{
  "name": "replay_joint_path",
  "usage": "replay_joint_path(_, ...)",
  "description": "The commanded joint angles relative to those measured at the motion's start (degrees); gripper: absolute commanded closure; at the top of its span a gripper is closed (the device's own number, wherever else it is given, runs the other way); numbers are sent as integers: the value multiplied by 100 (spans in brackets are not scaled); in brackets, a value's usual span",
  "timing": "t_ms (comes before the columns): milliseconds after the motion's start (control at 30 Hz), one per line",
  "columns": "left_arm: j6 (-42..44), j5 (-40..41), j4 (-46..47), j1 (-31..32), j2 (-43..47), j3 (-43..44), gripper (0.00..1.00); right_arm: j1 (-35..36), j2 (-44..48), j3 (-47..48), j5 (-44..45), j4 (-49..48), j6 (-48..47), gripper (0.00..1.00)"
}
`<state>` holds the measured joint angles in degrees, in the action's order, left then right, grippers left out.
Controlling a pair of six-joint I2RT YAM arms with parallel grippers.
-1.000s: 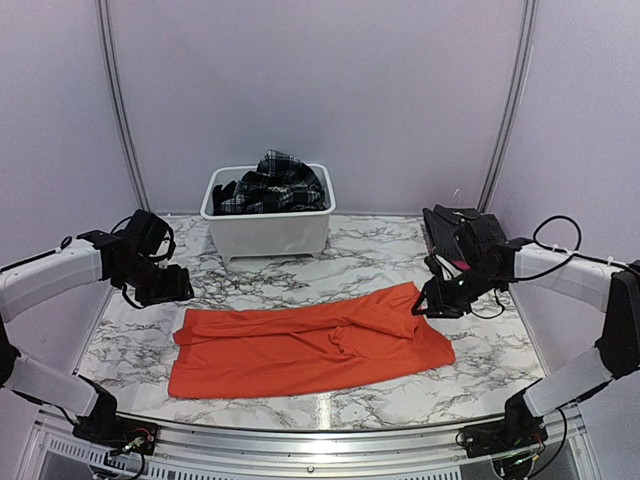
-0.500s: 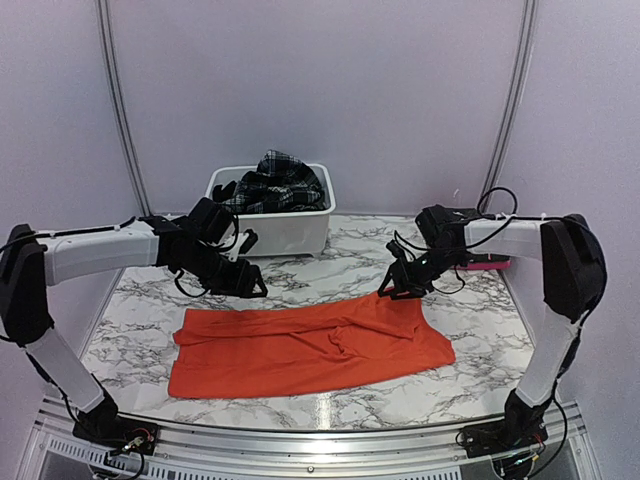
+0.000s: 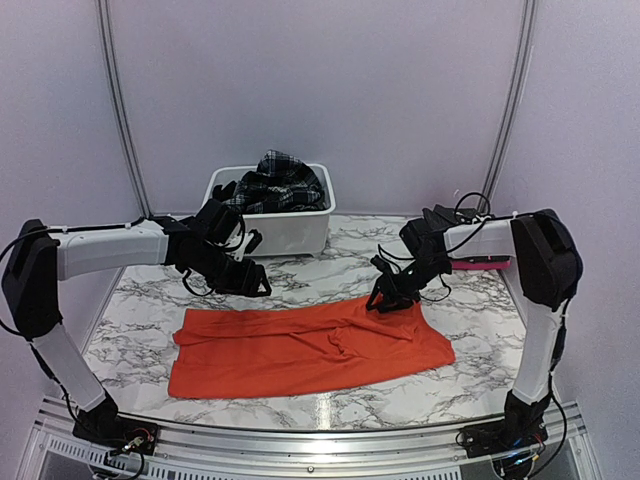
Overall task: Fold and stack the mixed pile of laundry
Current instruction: Adjust the rectangle-folded T-shirt at the center of the board.
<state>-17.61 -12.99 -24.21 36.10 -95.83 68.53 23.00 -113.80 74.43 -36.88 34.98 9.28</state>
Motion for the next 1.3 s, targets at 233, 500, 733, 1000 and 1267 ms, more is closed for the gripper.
replay_joint_path(233, 57, 169, 48, -24, 69, -45, 32, 245, 899, -380, -937, 405, -178, 71)
replay_joint_path(500, 301, 191, 65, -24, 187, -108, 32, 979, 1934, -1703, -1330, 630, -7, 68)
replay_joint_path(733, 325, 45, 227, -11, 363, -200, 32, 802, 2690, -1380, -1135, 735, 38, 63)
replay_joint_path(1000, 701, 215, 1468, 1083, 405, -256, 31, -348, 2508, -809, 243, 918, -179, 60)
replay_joint_path(1267, 1803, 941, 1749, 2341, -1018, 892, 33, -745, 2281, -1189, 763, 863, -294, 55)
